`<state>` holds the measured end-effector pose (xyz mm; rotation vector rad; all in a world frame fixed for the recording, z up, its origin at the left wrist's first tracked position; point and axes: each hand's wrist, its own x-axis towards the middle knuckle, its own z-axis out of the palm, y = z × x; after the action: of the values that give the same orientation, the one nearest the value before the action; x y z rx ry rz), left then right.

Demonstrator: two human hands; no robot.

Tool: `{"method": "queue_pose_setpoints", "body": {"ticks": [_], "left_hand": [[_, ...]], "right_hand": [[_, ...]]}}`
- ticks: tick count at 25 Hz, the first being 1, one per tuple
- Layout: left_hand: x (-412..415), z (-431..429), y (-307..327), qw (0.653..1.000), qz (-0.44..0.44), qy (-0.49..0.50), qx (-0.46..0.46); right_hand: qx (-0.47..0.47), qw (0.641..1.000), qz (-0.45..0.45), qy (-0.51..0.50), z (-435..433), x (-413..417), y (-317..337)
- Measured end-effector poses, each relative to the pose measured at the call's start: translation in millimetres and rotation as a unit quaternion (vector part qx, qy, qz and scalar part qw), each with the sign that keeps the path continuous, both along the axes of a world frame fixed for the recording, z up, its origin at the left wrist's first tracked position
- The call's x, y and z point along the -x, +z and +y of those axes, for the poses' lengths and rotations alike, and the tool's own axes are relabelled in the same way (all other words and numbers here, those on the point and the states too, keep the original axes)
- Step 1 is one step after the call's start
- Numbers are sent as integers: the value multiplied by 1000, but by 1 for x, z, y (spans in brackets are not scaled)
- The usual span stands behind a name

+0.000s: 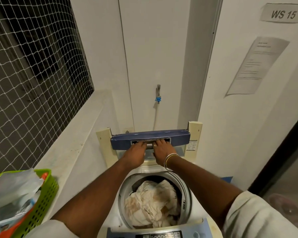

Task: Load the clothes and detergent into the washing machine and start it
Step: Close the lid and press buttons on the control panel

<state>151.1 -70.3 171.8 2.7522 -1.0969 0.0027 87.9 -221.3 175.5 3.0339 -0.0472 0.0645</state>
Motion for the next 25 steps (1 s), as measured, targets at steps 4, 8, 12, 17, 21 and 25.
{"method": "queue_pose_setpoints", "body": {"ticks": [4,8,12,17,21,25], "left_hand": [[15,4,2,998,-53,-14,3],[29,10,7,999,-34,-8,11],[42,18,10,1000,11,1,19],[64,28,19,995,95,-4,23],[91,36,10,989,141,28,-44],[120,50,-33,979,196,16,-57]], "right_hand": [[-9,1000,-25,8,5,18,4],[-27,998,-46,21,12,39,13],[-35,998,-44,31,19,62,28],[-78,996,50,1,30,83,40],[-119,981,155,-13,40,98,32],[-139,970,197,-21,50,125,-10]]}}
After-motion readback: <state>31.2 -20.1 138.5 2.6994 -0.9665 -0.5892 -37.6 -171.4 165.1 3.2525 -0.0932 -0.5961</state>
